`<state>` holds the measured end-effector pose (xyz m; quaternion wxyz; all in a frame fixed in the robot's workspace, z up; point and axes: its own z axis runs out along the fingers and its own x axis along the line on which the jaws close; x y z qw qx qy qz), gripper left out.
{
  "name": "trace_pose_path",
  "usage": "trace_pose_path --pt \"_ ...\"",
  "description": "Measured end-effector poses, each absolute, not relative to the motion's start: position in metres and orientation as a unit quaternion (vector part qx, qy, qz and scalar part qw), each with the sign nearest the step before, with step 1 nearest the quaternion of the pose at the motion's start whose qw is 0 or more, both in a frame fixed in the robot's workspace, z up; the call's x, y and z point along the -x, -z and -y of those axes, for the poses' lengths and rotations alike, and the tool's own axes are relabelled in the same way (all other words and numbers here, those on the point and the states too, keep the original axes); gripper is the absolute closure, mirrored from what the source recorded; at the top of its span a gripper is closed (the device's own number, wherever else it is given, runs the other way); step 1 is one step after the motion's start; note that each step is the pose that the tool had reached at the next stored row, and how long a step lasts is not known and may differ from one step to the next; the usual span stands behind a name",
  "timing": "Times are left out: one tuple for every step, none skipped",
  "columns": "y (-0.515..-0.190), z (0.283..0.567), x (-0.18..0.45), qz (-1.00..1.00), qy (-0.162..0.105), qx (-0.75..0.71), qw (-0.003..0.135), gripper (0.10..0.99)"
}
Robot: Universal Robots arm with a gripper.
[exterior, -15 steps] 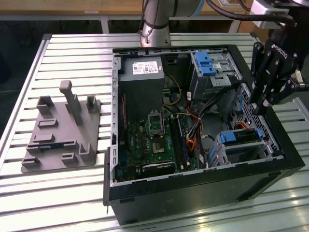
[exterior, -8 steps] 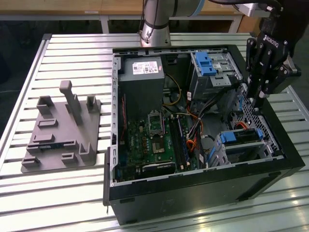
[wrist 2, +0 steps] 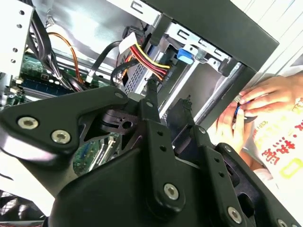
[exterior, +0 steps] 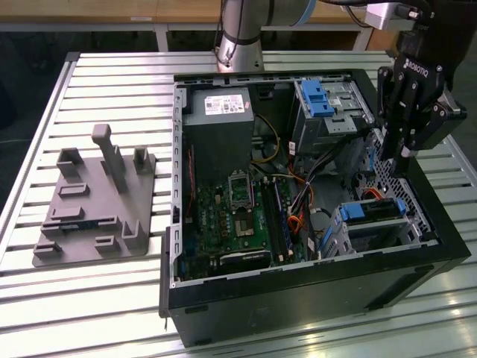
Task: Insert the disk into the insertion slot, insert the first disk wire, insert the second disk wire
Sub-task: 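Insert the second disk wire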
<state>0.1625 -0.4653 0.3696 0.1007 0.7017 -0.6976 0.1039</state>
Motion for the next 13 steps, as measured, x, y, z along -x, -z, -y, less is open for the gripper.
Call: trace_pose_path --pt "-0.369 0.465 -0.162 0.696 -0.104 -0.704 0.100 0.725" --pt "-0.368 0.465 -0.161 0.694 -0.105 -0.705 0.100 0.725" --pt "-0.367 0.465 -0.161 0.692 -0.105 -0.707 0.100 0.725" --pt "-0.366 0.465 -0.160 0.690 -0.105 -0.709 0.099 0.725" --pt "-0.366 0.465 -0.159 0.688 -0.105 -0.711 0.099 0.725" --pt "-0.365 0.465 -0.157 0.687 -0.105 -0.712 0.099 0.725" --pt "-0.365 0.465 -0.155 0.687 -0.106 -0.712 0.099 0.725" --pt "-0.365 0.465 -0.153 0.687 -0.106 -0.713 0.099 0.725" --pt "-0.365 0.465 -0.150 0.686 -0.106 -0.713 0.099 0.725" --pt "-0.365 0.465 -0.148 0.686 -0.106 -0.713 0.099 0.725" --pt "-0.364 0.465 -0.145 0.686 -0.106 -0.713 0.099 0.725" --pt "-0.364 0.465 -0.142 0.686 -0.106 -0.713 0.099 0.725" --pt "-0.364 0.465 -0.140 0.686 -0.106 -0.713 0.099 0.725"
